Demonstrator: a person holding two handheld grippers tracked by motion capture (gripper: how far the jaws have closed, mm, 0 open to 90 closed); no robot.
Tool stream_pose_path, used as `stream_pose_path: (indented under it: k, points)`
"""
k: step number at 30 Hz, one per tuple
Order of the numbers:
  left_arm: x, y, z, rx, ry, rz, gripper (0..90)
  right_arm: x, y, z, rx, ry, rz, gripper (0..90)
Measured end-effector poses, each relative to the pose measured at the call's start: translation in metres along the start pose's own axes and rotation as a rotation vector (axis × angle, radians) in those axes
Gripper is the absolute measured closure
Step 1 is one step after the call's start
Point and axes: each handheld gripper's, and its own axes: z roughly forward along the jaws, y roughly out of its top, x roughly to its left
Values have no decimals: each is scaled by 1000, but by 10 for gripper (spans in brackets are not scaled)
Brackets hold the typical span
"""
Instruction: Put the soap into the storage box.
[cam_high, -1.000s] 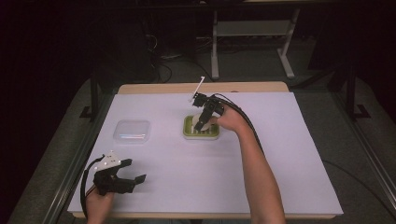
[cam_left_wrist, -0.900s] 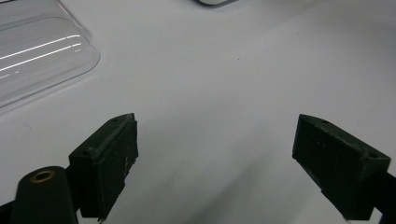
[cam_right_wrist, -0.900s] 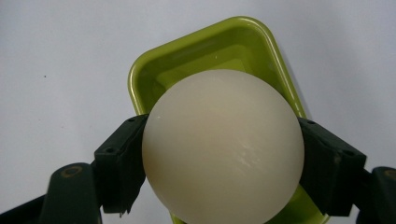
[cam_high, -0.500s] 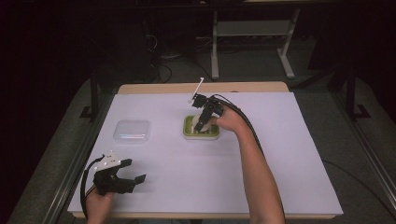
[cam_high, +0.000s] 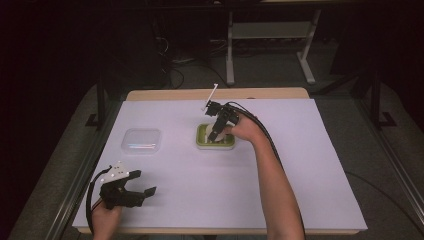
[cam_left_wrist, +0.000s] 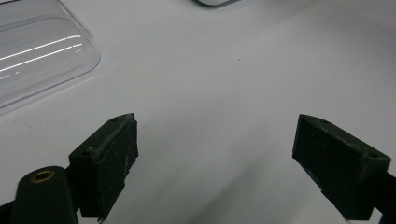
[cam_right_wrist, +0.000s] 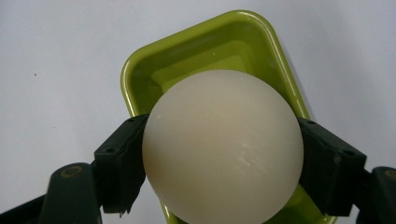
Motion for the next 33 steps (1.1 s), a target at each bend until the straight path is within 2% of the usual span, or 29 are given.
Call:
stream_pose_path:
  k: [33]
  points:
    - [0,0,0,0,-2,-1,135,0,0,7,27,-8,5,233]
